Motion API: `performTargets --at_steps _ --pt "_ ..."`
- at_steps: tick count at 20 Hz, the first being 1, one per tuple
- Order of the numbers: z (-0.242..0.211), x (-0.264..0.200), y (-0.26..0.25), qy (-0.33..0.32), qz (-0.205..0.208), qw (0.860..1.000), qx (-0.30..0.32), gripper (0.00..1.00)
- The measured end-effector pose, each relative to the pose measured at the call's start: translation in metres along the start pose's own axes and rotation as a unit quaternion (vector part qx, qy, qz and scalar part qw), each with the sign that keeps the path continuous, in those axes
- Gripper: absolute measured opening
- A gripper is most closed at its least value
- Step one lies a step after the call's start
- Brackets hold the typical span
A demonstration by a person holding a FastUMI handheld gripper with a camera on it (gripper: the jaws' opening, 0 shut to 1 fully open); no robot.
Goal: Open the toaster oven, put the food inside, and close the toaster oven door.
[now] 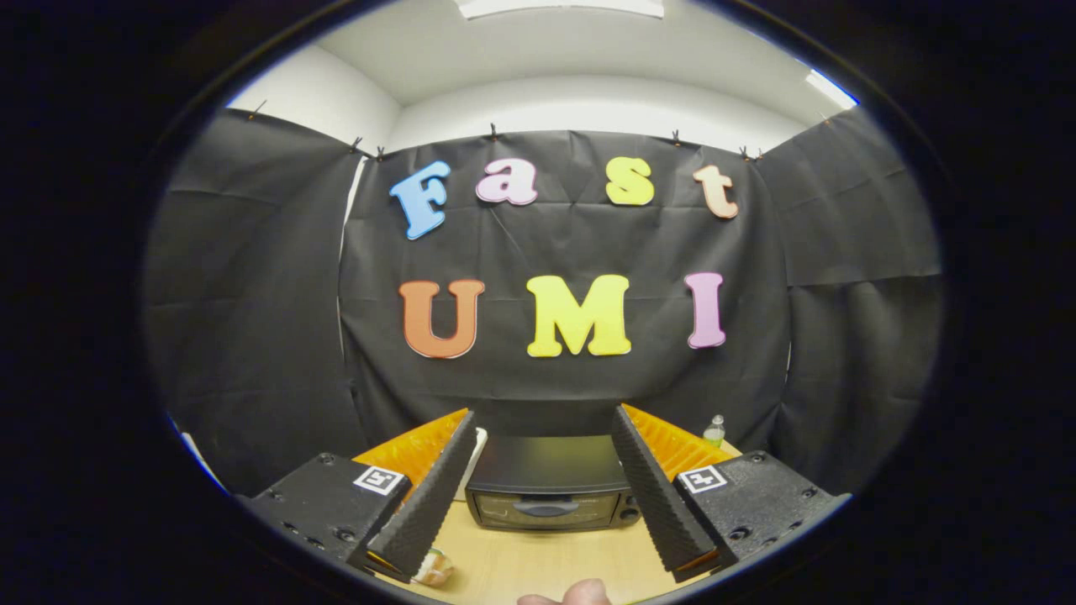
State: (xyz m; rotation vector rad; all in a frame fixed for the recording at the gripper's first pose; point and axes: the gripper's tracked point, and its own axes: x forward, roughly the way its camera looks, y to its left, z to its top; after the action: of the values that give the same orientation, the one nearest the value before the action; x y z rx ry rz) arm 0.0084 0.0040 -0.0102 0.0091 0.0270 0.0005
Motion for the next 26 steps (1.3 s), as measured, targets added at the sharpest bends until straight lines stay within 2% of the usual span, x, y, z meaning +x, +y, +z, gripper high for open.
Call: performTargets --at_steps 6,13,20,26 --pt "-0.008 0.001 -0.011 0.002 -0.011 1.0 0.006 1.0" --pt "-0.043 0.017 -0.032 0.029 -0.032 0.999 0.027 1.0" --pt "-0.09 0.065 -0.035 0.054 -0.028 0.998 0.018 1.0" --pt "-0.16 0.129 -0.023 0.101 -0.003 0.995 0.013 1.0"
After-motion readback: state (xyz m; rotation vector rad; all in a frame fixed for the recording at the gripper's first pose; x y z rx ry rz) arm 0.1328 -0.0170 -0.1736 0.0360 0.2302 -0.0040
